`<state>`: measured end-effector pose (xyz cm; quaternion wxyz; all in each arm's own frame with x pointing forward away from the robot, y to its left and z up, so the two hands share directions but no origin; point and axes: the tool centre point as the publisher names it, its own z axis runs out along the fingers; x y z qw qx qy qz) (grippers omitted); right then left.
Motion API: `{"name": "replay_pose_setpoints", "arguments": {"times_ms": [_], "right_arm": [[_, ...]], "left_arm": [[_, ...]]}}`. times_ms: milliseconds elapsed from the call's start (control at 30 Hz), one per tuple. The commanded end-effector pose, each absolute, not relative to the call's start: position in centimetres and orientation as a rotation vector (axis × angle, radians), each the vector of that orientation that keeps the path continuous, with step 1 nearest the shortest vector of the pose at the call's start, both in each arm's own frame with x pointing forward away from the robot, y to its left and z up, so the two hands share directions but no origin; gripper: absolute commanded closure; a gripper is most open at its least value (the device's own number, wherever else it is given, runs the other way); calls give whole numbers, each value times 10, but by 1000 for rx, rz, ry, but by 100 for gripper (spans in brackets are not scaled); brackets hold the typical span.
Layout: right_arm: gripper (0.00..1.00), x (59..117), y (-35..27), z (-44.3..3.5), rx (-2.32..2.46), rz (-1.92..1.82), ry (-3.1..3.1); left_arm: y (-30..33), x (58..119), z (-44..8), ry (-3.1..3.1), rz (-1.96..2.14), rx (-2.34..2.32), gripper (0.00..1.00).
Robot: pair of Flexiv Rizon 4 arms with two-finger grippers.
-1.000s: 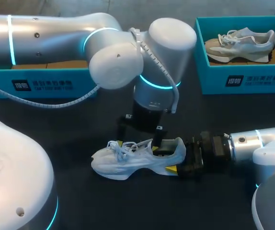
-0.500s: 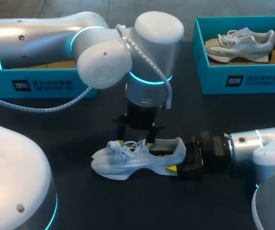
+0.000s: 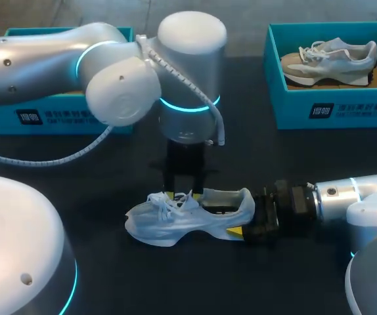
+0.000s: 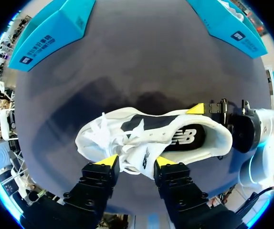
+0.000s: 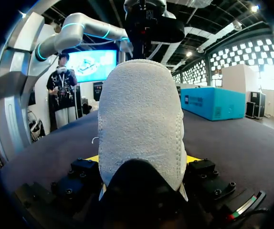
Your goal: Take the shoe out of the shoebox, open the shoe tongue, remove and reinsert the insole, then place the shoe into the shoebox
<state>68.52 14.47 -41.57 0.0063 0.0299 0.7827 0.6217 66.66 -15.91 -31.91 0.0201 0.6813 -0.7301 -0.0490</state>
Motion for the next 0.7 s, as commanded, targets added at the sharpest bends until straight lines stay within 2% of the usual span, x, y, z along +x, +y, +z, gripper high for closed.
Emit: {"name": "replay_pose_setpoints", "arguments": {"times_ms": [33,233,300,400,467,600,633,700], "right_arm": [[100,684,146,-415,98,1940,2449],[100,684,146,-415,98,1940,2449],[100,684,146,-415,98,1940,2449],[100,684,146,-415,98,1940,2449],[100,684,146,-415,98,1940,2449],[100,684,146,-415,98,1940,2449],[100,684,146,-415,98,1940,2449],[100,684,146,-415,98,1940,2449]], "left_arm": [[-154,666,-319,-2249,-98,2083,57],[-159,669,-324,-2255,-58,2043,58],[-161,669,-326,-2251,-54,2034,61],[-162,670,-326,-2244,-38,2018,73],[-162,670,-325,-2248,-24,2002,84],[-161,669,-323,-2254,13,1974,95],[-161,669,-323,-2255,17,1970,100],[-159,669,-322,-2251,39,1959,100]]}}
